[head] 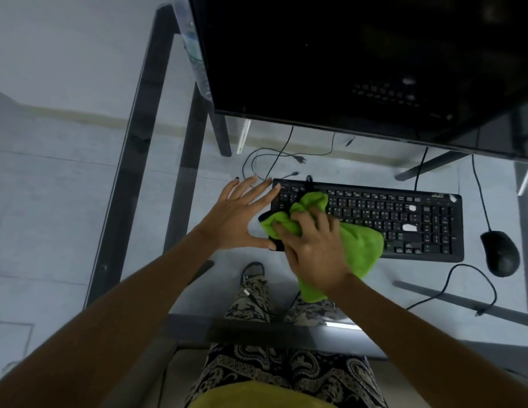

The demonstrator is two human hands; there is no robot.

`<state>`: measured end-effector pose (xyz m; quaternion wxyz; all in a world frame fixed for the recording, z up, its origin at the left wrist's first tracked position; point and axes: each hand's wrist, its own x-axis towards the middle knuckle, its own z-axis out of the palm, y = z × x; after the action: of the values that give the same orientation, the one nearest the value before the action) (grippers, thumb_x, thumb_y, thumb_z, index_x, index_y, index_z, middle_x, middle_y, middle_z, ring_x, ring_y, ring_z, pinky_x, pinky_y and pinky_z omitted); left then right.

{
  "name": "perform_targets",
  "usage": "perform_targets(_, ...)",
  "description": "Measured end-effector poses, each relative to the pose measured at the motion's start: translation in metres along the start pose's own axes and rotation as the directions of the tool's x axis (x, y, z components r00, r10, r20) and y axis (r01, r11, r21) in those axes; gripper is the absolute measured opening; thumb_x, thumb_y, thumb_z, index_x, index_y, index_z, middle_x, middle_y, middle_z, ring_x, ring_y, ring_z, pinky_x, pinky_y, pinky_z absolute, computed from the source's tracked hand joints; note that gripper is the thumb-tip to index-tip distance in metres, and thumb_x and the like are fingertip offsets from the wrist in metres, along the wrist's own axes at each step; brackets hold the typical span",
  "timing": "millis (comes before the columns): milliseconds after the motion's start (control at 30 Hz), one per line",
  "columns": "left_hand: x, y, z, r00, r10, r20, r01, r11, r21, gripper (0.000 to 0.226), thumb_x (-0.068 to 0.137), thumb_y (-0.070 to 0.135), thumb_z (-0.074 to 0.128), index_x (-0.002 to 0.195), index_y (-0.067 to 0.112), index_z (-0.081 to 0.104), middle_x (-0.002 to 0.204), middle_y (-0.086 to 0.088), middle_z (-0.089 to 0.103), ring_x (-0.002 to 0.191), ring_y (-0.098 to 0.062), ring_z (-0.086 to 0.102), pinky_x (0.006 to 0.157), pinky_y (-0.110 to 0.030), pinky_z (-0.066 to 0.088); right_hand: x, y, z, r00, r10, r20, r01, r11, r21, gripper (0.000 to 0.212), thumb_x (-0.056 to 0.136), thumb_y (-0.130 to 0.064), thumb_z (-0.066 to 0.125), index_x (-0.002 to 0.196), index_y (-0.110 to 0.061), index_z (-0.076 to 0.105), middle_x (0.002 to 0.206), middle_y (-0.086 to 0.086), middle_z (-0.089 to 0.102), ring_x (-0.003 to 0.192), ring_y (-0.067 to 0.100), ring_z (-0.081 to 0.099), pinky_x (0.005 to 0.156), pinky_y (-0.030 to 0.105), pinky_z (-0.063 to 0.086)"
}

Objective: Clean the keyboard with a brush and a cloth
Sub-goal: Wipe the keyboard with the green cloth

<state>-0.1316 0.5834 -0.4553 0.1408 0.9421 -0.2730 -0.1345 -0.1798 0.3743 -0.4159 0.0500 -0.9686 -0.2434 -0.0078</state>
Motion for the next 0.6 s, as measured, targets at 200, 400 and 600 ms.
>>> perform_targets(200,0.004,0.004,-0.006,0.999,-0.038,0.03,0.04,0.997,-0.071,0.122,0.064,0.088,0.047,0.153,0.022,-0.005,0.161,0.002,0.009,0.147,-0.019,0.001,0.119,-0.043,-0.001,0.003,0.045,-0.01,0.988,0.153,-0.007,-0.153,0.988,0.012,0.031,0.081,-0.033,0.058,0.109,-0.026,0.069,0.109,0.012,0.058,0.096,0.037,0.048,0.074,0.045,0.047)
perform_targets(400,0.003,0.005,-0.006,0.999,-0.045,0.016,0.046,0.996,-0.075,0.121,0.065,0.087,0.046,0.153,0.019,-0.002,0.161,0.003,0.009,0.147,-0.018,0.002,0.118,-0.041,-0.003,0.036,0.009,-0.006,0.975,0.213,-0.061,-0.21,0.976,0.053,0.029,0.079,-0.026,0.066,0.108,-0.025,0.07,0.109,0.014,0.058,0.094,0.04,0.05,0.075,0.046,0.046)
perform_targets(600,0.004,0.008,-0.007,0.999,-0.046,0.006,0.047,0.992,-0.119,0.126,0.063,0.085,0.053,0.152,0.021,-0.007,0.159,0.0,0.014,0.147,-0.02,0.004,0.117,-0.042,-0.003,0.001,0.027,0.001,0.98,-0.199,-0.016,0.2,0.978,0.066,0.033,0.078,-0.029,0.057,0.107,-0.029,0.071,0.111,0.007,0.053,0.102,0.036,0.049,0.076,0.043,0.045)
